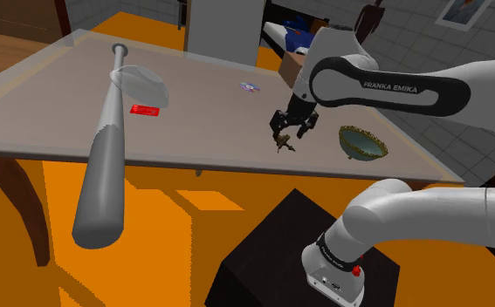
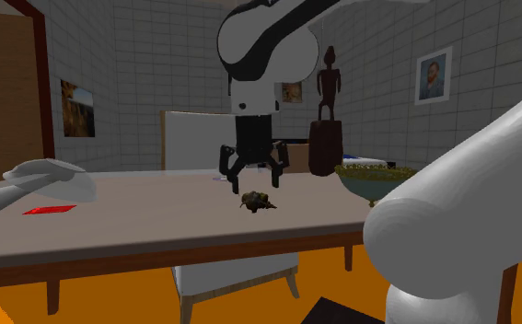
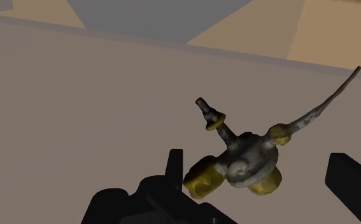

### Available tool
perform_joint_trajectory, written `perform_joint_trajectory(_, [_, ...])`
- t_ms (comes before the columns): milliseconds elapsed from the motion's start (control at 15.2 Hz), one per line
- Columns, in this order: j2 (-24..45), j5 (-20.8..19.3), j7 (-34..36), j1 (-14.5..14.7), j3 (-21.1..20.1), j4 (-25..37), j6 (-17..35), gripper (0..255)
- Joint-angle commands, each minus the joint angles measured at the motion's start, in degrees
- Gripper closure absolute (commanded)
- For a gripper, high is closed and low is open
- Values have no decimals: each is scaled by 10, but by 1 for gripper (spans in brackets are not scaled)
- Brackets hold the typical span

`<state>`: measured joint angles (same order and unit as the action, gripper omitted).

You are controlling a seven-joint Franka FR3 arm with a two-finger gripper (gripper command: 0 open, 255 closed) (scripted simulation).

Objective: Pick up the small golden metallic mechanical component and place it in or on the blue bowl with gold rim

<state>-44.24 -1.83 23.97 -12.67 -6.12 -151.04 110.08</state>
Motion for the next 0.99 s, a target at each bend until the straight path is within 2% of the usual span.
perform_joint_trajectory(0, [4, -1, 9, -3, -3, -16, 20, 0])
perform_joint_trajectory(330, [15, -3, 10, -5, -2, -45, 60, 0])
perform_joint_trajectory(792, [15, -3, 10, -5, -2, -45, 60, 0])
perform_joint_trajectory(858, [15, -3, 10, -5, -2, -45, 60, 255])
perform_joint_trajectory(924, [15, -3, 10, -5, -2, -45, 60, 255])
